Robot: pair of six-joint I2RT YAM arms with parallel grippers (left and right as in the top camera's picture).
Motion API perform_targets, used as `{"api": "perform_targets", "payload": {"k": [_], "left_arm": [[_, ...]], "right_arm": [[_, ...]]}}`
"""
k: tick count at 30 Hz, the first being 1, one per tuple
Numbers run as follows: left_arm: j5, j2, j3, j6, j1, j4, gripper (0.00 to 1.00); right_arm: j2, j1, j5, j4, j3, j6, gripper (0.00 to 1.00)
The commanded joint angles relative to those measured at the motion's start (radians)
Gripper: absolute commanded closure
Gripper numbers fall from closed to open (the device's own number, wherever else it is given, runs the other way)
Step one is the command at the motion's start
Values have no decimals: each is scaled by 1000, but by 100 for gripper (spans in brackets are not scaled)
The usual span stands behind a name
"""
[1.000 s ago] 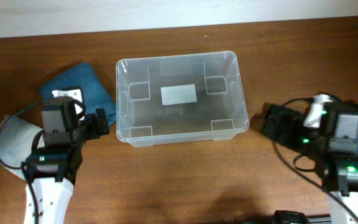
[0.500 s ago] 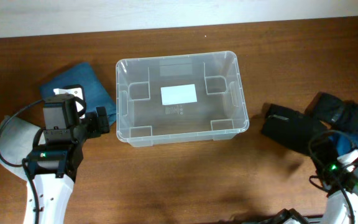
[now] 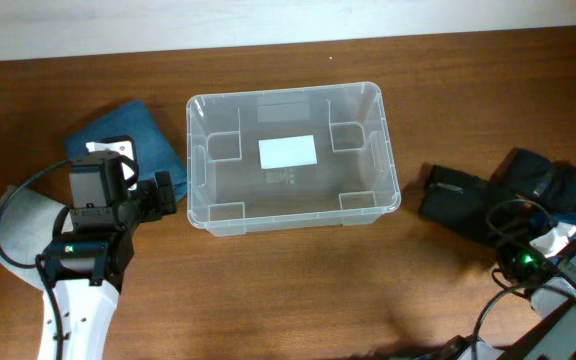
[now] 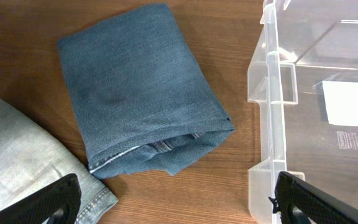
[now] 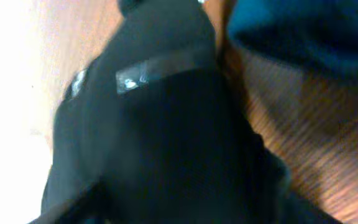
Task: Pack container
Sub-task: 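Grasp the black folded garment with the right gripper and lift, then place the black garment into the bin's left half, release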
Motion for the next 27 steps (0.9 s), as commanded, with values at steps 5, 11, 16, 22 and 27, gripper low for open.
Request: {"api": "perform_targets", "payload": {"k": [5, 11, 16, 22, 27], "left_arm": [[-11, -1, 24, -9, -2, 3, 1], [-11, -1, 24, -9, -2, 3, 0], [-11, -1, 24, -9, -2, 3, 1], [-11, -1, 24, -9, -2, 3, 1], [-11, -1, 24, -9, -2, 2, 1]], "right_arm": [[-47, 6, -227, 19, 55, -16, 96], [-241, 79, -330, -211, 369, -12, 96], [-324, 249, -311, -299, 634, -12, 96], [-300, 569, -299, -314, 743, -12, 96], [-143, 1001, -132, -402, 743, -170, 96]]}}
